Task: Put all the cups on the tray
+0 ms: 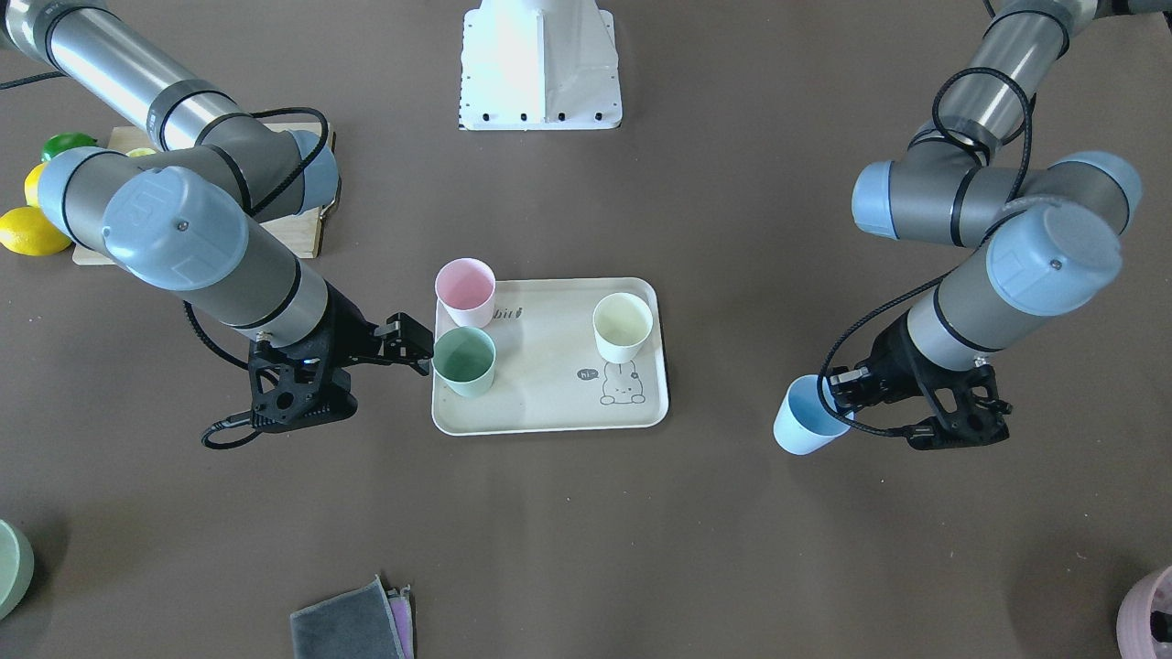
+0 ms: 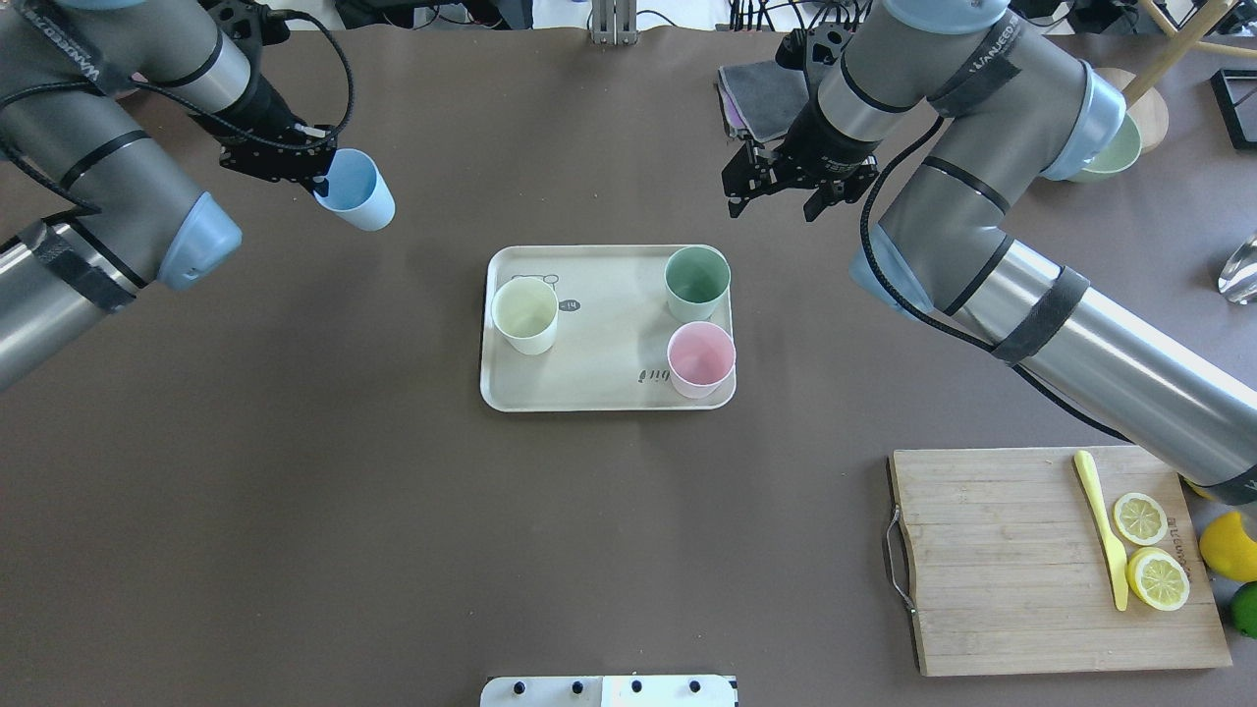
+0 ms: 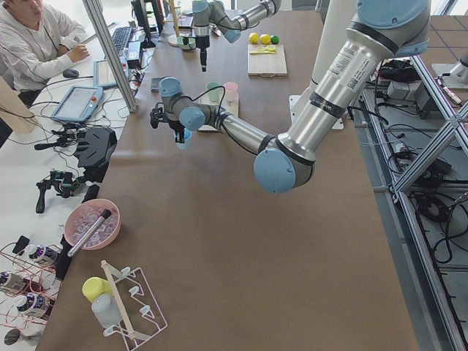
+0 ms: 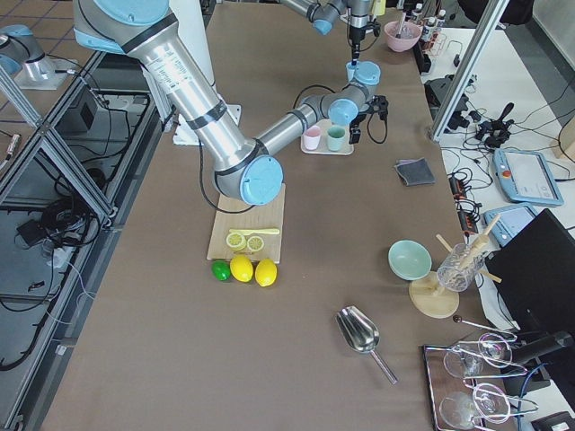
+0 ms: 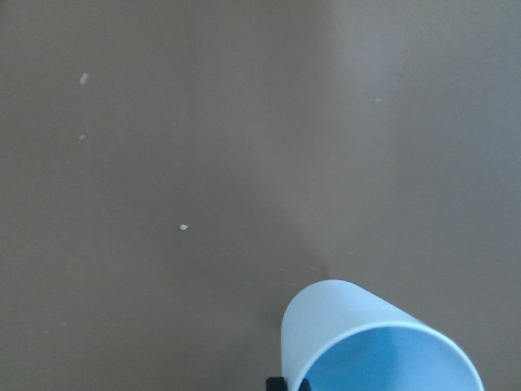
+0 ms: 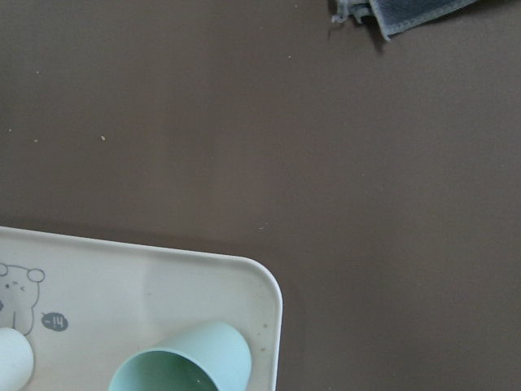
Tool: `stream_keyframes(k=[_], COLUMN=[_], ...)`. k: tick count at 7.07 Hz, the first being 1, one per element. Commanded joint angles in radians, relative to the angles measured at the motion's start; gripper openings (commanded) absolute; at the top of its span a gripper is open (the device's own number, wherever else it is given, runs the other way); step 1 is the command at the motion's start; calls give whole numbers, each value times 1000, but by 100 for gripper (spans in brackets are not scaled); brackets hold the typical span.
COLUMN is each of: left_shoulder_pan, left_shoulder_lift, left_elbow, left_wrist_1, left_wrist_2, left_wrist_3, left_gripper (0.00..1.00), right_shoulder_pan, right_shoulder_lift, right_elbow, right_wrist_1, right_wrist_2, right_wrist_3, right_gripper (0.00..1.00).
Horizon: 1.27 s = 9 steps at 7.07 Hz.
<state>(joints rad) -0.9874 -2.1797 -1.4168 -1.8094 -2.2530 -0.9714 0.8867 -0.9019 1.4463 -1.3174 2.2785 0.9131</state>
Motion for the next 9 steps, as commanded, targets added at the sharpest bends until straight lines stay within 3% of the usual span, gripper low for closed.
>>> stream_keyframes(k=[1, 2, 6, 7, 9], left_shoulder_pan=[108, 166, 243, 251, 239], left_shoulder_lift=[-118, -144, -203, -210, -213], left_elbow=[-2, 15, 59, 70, 65], left_wrist_1=[30, 28, 28, 27, 30], left_wrist_2=[60, 125, 159, 188, 185], left_wrist_3=[-197, -225, -286, -283, -280], left_gripper=[0, 0, 0, 96, 98], right_shoulder_pan=[43, 46, 47, 49, 52], right_shoulder_lift=[-49, -78, -84, -86, -80], right_elbow=[15, 37, 51, 68, 81], right_wrist_1=[-2, -2, -19, -34, -66], right_wrist_2=[4, 4, 7, 16, 18], right_wrist_3=[-34, -42, -42, -42, -42], right_gripper=[100, 100, 100, 100, 100])
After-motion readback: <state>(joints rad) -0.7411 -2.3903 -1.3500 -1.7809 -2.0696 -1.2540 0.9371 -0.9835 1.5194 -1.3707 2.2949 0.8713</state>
